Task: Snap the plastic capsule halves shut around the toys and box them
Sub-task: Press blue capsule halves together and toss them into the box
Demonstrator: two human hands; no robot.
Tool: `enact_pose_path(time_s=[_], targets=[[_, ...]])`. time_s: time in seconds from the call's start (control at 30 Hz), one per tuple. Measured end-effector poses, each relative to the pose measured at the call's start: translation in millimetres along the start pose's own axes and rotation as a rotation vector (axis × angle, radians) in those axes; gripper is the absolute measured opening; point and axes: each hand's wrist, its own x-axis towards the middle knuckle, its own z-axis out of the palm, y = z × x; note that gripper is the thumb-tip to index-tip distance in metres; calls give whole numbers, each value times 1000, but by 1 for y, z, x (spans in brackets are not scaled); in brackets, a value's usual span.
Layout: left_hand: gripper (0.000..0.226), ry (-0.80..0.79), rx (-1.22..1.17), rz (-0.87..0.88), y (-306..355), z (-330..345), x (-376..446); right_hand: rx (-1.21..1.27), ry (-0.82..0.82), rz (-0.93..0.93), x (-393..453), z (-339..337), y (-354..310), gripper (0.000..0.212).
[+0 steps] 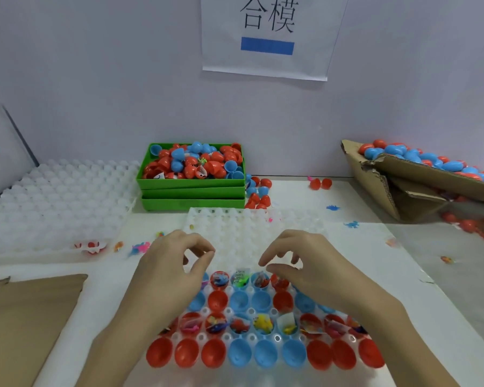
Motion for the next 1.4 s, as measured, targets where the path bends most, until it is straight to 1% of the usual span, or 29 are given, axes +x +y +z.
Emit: enact_pose_path(time_s=[0.07,0.17,0.37,0.47,0.57,0.77,0.83,0.97,1.0,1.07,1.1,1.13,1.2,1.27,1.4], targets=[[16,-99,89,-16,-9,-8,1,-9,43,3,-1,0,-2,16],[15,-231,91,-37,-16,-14,2,5,98,15,-1,0,-4,18],[9,-276,117,-35,-13,-8,3,27,102,21,-1,1,-9,20],[8,-239,102,-32,-12,-9,3,35,113,13,-1,1,-11,20],[13,-196,14,-26,-12,-11,3,37,120,-4,-2,1,-14,20],[15,-152,-137,-88,-11,-13,6,48,139,-18,-2,1,-17,20],[13,-123,-246,-144,-11,-14,7,65,143,-22,-2,2,-19,20],[9,-40,-573,-253,-10,-16,9,149,205,-89,-4,5,-29,19],[8,-33,-655,-267,-7,-15,8,189,199,-109,-5,7,-33,22],[7,-47,-787,-279,0,-12,6,257,142,-113,-8,16,-42,39],[7,-61,-824,-277,4,-10,5,259,118,-105,-9,22,-46,46],[7,-74,-840,-270,7,-8,4,249,115,-99,-9,28,-50,49],[7,-79,-829,-250,10,-4,2,270,171,-91,-8,35,-53,42],[8,-54,-833,-233,11,-2,2,361,234,-72,-8,35,-51,31],[8,39,-867,-196,13,-2,1,524,273,-45,-8,28,-48,24]])
